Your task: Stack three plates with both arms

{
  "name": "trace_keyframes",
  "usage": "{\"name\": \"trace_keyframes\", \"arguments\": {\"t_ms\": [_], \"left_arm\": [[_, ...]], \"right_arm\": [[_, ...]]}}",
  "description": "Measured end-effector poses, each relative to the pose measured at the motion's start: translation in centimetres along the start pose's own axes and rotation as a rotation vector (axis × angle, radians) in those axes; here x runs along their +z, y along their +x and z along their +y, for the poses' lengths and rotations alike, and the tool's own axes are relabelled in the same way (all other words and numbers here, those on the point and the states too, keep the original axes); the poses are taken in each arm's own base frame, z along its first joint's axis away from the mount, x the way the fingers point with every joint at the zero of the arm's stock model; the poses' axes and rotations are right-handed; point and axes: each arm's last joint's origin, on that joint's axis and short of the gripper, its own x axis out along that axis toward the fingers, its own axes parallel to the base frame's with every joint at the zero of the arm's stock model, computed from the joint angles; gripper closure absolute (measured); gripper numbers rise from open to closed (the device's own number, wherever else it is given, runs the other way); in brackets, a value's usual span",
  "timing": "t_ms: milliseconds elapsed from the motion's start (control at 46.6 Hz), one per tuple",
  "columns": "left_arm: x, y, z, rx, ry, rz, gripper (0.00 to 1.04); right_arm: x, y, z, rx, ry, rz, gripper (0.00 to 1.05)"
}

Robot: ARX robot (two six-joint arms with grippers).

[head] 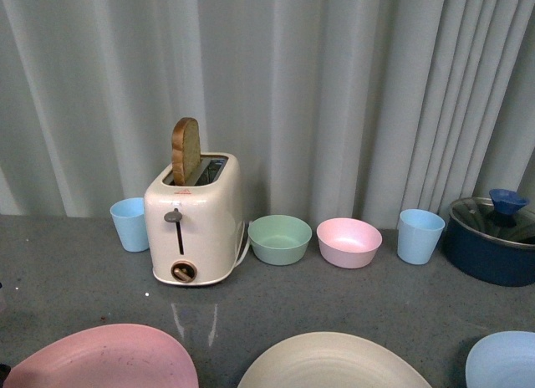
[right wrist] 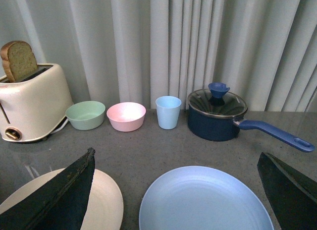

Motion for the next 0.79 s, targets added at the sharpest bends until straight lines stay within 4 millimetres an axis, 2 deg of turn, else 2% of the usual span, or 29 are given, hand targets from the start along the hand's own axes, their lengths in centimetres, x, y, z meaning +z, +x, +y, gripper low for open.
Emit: {"name": "trace_keyframes", "arguments": {"t_ms": [150,236,344,537,644,794], "left_arm": [[-0.1,0.3,-0.7,-0.006,0.021,0.008,0.07],[0.0,0.5,-1.1,-0.01,0.032,0.009,0.19],[0.1,0.8,-1.8,-0.016,0.05,0.013,0.4],[0.2,0.9,-2.2,-0.019,0.06,0.016,0.65],[0.3,0.9,-2.3,-0.029,0.055,0.012,0.86],[0.6,0.7,-2.3,-0.051,0.031,-0.001,0.99]], "right_arm": [[0.0,0.0,0.0,0.0,0.0,0.0,0.07],[0.0,0.0,0.0,0.0,0.0,0.0,0.07],[0.0,0.0,0.0,0.0,0.0,0.0,0.07],[0.0,0.0,0.0,0.0,0.0,0.0,0.07],[0.0,0.0,0.0,0.0,0.0,0.0,0.07],[0.0,0.0,0.0,0.0,0.0,0.0,0.07]]}}
